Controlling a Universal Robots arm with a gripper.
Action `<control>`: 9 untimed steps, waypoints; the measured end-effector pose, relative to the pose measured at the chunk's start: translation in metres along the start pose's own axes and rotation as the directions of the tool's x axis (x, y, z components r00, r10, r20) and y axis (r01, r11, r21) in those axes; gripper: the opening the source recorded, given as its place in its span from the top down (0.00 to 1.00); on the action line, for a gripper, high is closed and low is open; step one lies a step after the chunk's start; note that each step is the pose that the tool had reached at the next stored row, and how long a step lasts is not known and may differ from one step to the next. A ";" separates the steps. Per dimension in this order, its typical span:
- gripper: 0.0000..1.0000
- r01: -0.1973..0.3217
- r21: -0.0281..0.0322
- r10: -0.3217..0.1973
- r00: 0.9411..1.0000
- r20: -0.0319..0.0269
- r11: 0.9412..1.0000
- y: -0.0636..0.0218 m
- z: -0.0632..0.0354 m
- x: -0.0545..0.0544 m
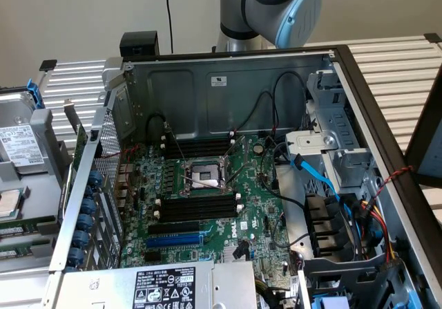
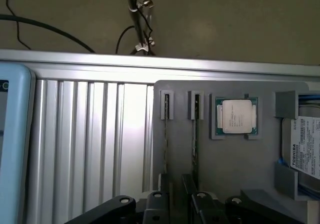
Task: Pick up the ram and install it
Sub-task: 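Reach for the ram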
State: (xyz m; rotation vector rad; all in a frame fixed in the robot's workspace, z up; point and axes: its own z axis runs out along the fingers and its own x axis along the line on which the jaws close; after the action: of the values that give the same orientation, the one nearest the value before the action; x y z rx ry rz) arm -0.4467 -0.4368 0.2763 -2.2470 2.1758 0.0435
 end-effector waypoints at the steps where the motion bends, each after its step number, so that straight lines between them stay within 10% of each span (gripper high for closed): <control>1: 0.75 0.000 0.000 0.000 1.000 0.000 1.000 0.0000 0.0018 0.000; 9: 0.75 0.000 0.000 0.000 1.000 0.000 1.000 -0.0001 0.0163 0.001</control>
State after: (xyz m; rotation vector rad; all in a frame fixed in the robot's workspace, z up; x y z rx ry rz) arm -0.4466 -0.4372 0.2601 -2.2470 2.1758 0.0435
